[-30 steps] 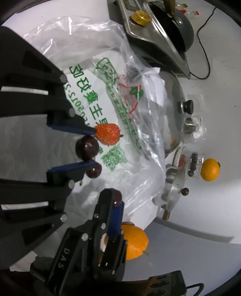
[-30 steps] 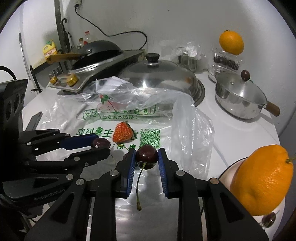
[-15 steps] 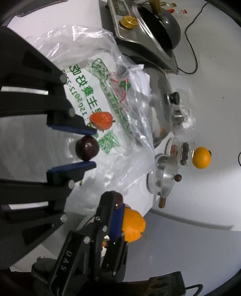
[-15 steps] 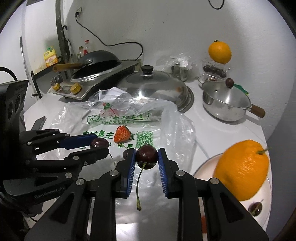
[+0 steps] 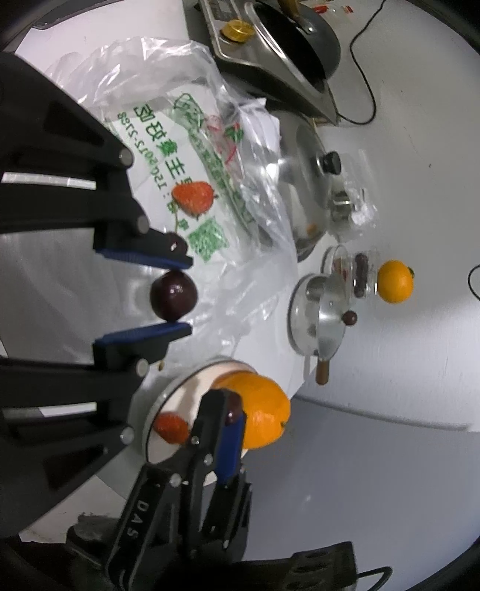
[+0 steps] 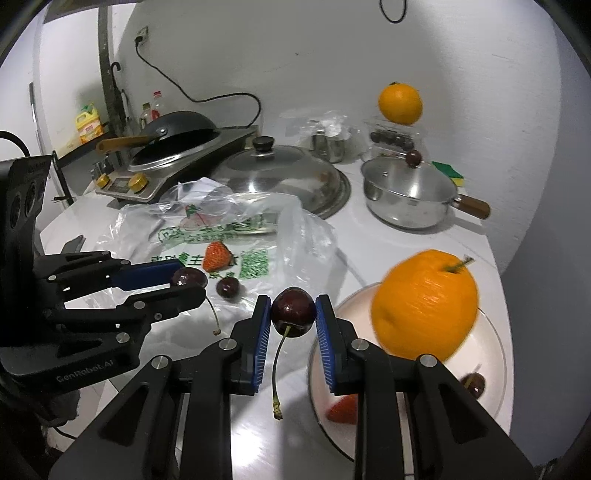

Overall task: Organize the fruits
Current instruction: 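Carry the cherry over the white plate with the right tool while the left tool carries its cherry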

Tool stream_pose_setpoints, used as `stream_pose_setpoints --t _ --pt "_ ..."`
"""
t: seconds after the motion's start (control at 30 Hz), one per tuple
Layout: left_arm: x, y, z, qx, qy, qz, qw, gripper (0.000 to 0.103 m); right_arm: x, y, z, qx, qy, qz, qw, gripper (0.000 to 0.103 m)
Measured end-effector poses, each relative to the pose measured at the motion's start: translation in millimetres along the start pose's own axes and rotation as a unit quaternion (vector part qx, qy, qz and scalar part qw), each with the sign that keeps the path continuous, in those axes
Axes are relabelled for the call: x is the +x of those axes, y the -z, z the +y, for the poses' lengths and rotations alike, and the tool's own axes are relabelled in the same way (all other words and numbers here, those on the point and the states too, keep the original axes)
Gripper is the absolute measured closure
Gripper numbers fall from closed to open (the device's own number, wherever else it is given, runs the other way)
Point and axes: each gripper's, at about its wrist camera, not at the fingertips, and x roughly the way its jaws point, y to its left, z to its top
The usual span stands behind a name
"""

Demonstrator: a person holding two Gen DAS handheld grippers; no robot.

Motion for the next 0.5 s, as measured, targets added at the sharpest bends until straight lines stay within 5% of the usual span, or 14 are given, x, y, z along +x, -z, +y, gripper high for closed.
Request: stream_pose_setpoints --t 0.5 --pt "6 -4 -51 0.029 0.025 0.008 0.9992 0.073 -36 29 -46 0.026 0.036 -0.003 0.999 0.077"
